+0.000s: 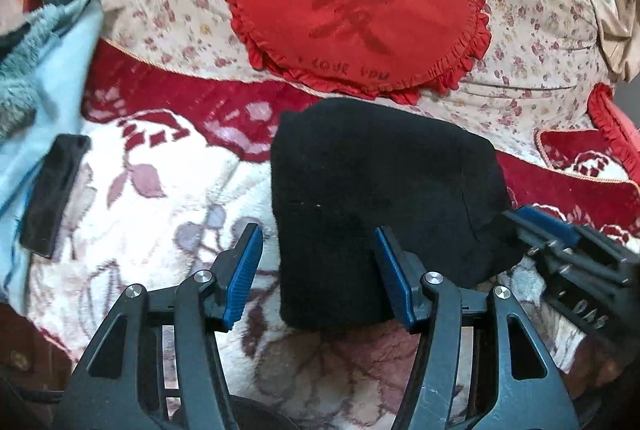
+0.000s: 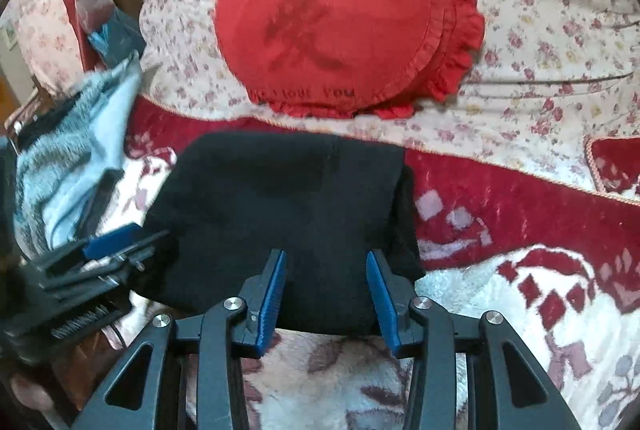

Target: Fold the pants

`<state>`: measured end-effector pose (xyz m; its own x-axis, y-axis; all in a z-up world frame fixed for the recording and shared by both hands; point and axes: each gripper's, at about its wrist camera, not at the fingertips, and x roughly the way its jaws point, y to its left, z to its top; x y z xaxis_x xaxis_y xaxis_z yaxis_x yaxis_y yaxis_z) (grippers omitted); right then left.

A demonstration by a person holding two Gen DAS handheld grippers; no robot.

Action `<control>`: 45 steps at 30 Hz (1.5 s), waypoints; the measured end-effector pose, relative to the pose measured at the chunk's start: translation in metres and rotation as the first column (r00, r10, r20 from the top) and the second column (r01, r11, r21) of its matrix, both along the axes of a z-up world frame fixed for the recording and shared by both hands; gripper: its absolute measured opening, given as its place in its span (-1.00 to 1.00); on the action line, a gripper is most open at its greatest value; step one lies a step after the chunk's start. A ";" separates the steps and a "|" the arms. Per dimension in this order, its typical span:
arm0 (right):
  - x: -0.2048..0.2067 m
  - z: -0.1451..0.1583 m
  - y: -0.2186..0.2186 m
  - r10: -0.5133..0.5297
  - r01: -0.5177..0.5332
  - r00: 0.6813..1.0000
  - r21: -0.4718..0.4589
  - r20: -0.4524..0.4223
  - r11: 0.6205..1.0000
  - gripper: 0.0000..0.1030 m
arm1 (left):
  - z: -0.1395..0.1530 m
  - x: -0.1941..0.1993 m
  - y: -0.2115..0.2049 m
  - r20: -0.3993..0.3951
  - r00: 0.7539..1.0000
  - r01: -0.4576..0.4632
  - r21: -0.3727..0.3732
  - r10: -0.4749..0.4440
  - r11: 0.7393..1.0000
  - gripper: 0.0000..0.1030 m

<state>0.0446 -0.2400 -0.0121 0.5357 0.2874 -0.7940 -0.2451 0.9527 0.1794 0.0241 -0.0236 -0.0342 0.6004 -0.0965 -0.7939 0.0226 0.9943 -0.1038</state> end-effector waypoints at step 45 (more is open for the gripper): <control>-0.062 0.052 0.017 -0.009 0.008 0.996 0.015 0.086 1.000 -0.19 | 0.058 -0.084 0.002 0.178 0.984 -0.034 0.090 0.018 0.995 0.12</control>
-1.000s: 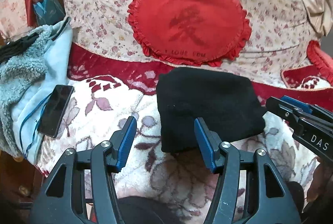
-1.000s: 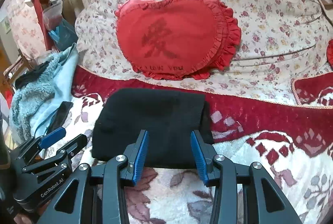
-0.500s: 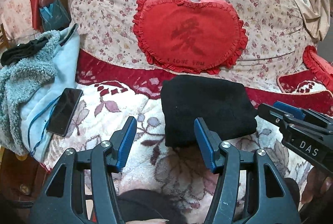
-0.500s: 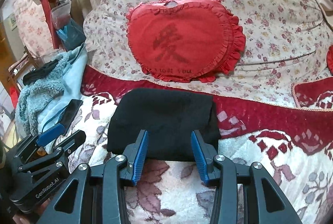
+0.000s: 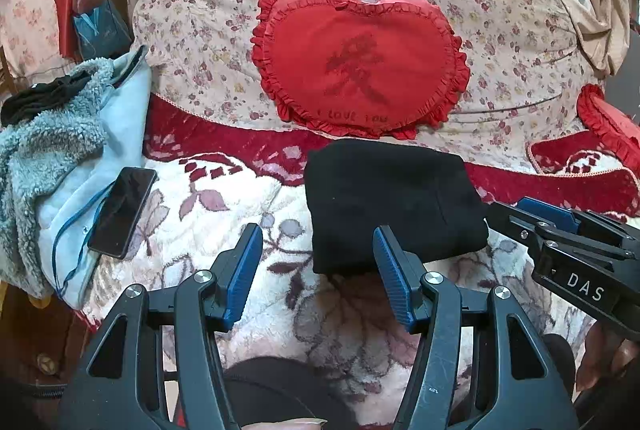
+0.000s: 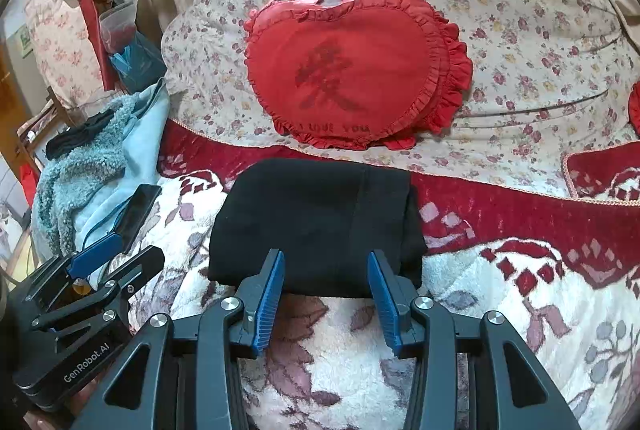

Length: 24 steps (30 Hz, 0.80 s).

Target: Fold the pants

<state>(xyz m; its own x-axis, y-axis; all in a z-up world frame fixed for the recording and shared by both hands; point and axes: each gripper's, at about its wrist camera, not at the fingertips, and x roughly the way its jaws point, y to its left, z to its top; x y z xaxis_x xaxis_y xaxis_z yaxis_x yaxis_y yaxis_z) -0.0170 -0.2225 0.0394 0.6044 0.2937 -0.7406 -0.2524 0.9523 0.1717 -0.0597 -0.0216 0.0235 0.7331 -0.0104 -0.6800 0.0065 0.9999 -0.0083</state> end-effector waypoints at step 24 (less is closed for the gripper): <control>-0.001 -0.006 0.007 0.001 -0.002 1.000 -0.002 -0.021 1.000 -0.18 | -0.004 -0.002 -0.001 -0.005 1.000 0.007 0.005 -0.007 1.000 0.12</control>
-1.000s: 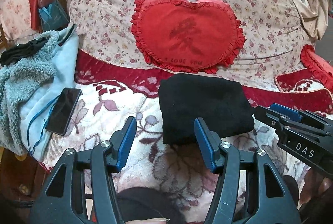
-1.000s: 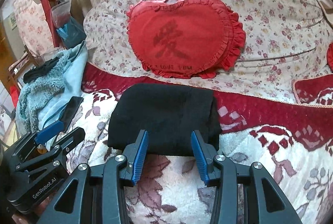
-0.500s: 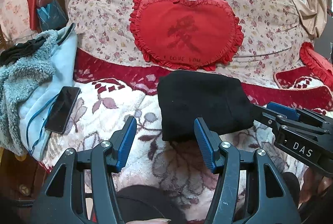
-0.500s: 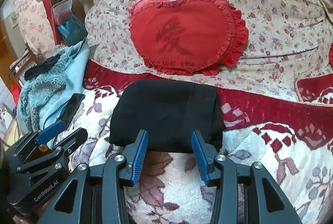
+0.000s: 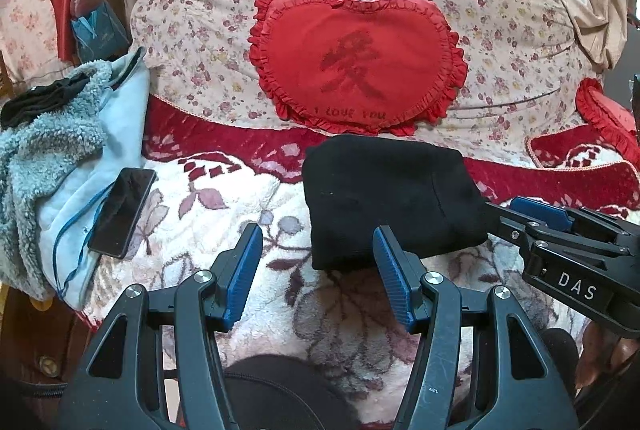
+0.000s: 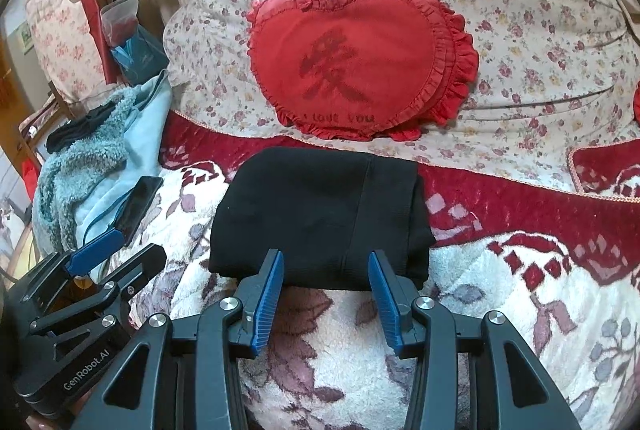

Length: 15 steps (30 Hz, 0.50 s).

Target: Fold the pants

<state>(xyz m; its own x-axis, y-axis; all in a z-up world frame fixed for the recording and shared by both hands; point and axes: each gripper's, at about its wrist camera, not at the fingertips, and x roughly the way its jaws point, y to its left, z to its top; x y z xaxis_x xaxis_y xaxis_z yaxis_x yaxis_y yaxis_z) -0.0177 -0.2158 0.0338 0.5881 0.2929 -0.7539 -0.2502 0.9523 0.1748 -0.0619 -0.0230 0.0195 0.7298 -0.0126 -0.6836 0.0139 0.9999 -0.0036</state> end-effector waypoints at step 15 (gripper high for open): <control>0.000 -0.003 0.001 -0.002 0.002 1.000 0.000 -0.008 1.000 -0.17 | -0.003 0.000 0.002 -0.002 1.000 0.007 0.002 -0.007 1.000 0.12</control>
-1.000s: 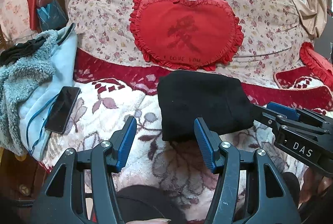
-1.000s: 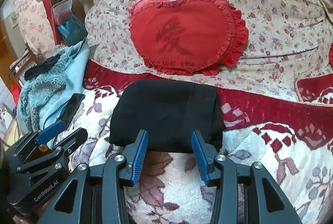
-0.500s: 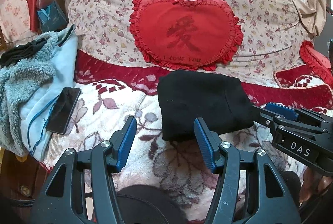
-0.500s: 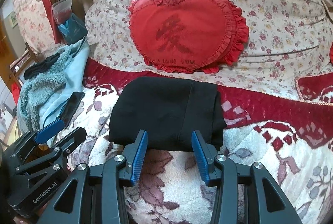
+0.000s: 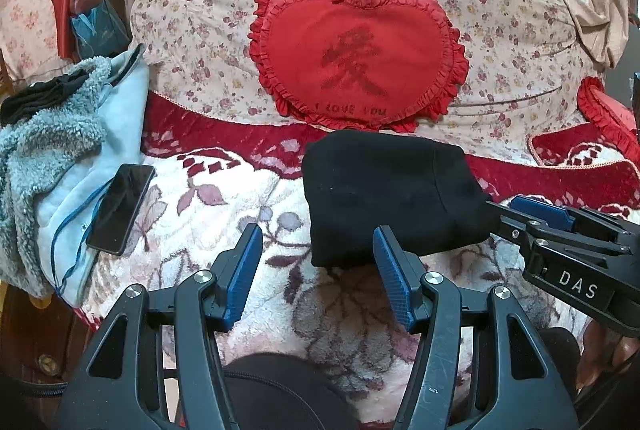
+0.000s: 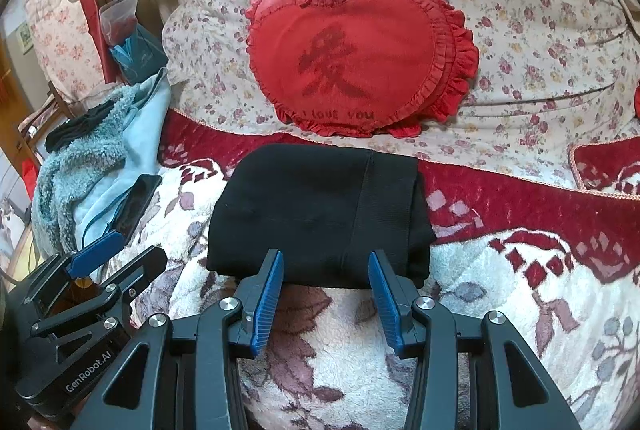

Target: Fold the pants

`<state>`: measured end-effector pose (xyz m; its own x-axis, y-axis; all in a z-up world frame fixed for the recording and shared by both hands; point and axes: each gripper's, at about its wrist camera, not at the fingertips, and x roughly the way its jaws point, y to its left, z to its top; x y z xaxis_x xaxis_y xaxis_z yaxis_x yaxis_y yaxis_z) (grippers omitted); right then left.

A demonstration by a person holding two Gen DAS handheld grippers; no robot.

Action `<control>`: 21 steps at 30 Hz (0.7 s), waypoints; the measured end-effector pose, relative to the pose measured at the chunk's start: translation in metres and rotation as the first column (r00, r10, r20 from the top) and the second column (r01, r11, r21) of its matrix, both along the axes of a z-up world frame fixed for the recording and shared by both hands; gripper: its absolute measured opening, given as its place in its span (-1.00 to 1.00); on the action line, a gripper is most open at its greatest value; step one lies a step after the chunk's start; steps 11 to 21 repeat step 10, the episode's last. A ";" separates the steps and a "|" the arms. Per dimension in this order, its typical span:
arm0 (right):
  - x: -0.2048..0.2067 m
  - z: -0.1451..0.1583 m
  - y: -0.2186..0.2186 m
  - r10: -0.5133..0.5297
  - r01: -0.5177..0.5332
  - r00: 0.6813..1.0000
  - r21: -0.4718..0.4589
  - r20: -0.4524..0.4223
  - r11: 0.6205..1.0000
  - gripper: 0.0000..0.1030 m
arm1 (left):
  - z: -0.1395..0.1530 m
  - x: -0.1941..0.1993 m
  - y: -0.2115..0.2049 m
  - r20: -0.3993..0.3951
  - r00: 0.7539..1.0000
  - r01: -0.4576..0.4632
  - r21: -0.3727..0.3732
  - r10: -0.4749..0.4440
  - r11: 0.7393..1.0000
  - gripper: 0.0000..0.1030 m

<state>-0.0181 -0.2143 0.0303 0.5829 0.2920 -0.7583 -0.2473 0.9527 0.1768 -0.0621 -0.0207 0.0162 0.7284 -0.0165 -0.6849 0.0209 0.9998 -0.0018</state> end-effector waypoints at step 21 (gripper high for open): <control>0.001 -0.005 0.000 -0.002 0.002 1.000 0.002 -0.011 1.000 -0.17 | -0.002 0.004 0.000 0.011 1.000 0.011 0.003 -0.011 1.000 0.12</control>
